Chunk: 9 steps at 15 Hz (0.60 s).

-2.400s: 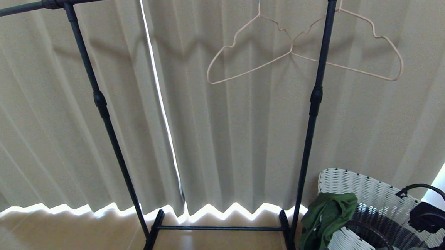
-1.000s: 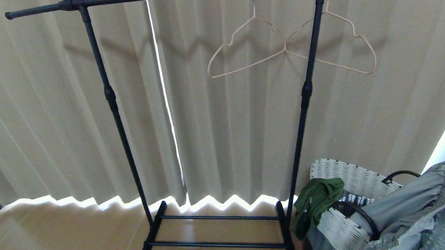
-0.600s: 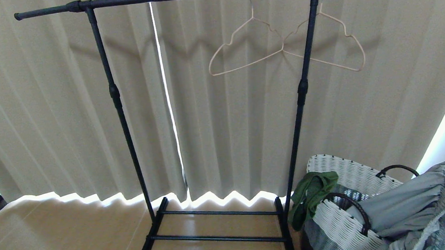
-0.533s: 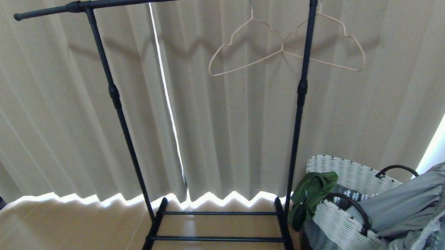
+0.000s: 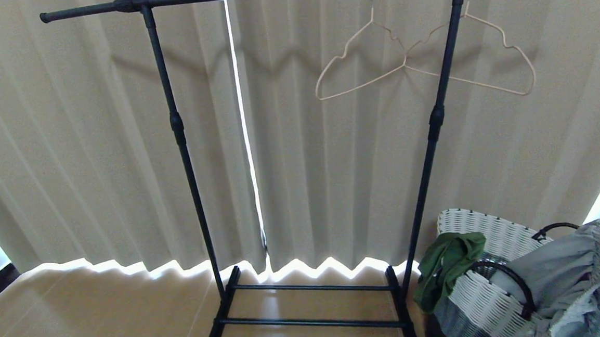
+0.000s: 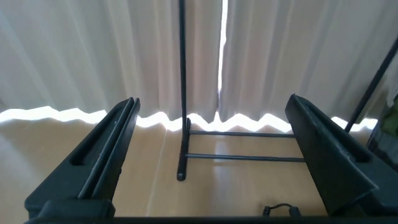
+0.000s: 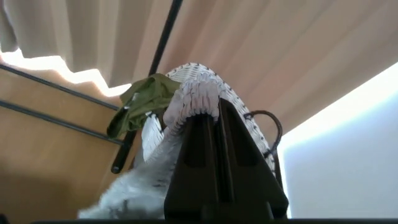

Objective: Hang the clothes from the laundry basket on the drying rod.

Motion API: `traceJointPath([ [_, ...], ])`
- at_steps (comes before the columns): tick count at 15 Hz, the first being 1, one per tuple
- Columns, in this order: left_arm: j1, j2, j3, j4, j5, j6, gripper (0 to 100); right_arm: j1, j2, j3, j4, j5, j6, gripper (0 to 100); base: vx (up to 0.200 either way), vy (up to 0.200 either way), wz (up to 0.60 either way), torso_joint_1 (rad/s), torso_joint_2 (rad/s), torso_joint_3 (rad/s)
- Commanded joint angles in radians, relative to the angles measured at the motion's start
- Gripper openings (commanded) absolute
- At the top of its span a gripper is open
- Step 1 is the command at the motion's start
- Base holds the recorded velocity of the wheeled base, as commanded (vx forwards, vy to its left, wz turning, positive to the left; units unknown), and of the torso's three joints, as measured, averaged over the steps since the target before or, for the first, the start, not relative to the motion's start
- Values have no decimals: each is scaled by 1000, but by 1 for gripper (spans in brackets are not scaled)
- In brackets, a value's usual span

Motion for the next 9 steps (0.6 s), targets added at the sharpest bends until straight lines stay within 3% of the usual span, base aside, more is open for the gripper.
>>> traceJointPath([
  [1, -1, 0, 0, 3, 1, 14, 100, 3, 32, -1, -2, 5, -1, 0, 0, 0, 0, 0, 0, 0],
  [3, -1, 0, 0, 3, -10, 44, 100, 4, 48, -15, -2, 5, -1, 0, 0, 0, 0, 0, 0, 0],
  [4, -1, 0, 0, 1, -103, 46, 100, 21, 57, -33, 0, 15, -1, 0, 0, 0, 0, 0, 0, 0],
  [5, -1, 0, 1, 1, -114, 46, 100, 26, 57, -35, 0, 17, 1, 0, 0, 0, 0, 0, 0, 0],
  [6, -5, 0, -2, 1, -197, 67, 100, 100, 59, -62, 7, 23, 1, 0, 0, 0, 0, 0, 0, 0],
  [8, -8, 11, -14, 3, -238, 81, 100, 158, 57, -95, 32, 24, 2, 0, 0, 0, 0, 0, 0, 0],
  [9, -13, 102, -112, 1, -341, 80, 100, 250, 55, -156, 87, 24, 15, 0, 0, 0, 0, 0, 0, 0],
])
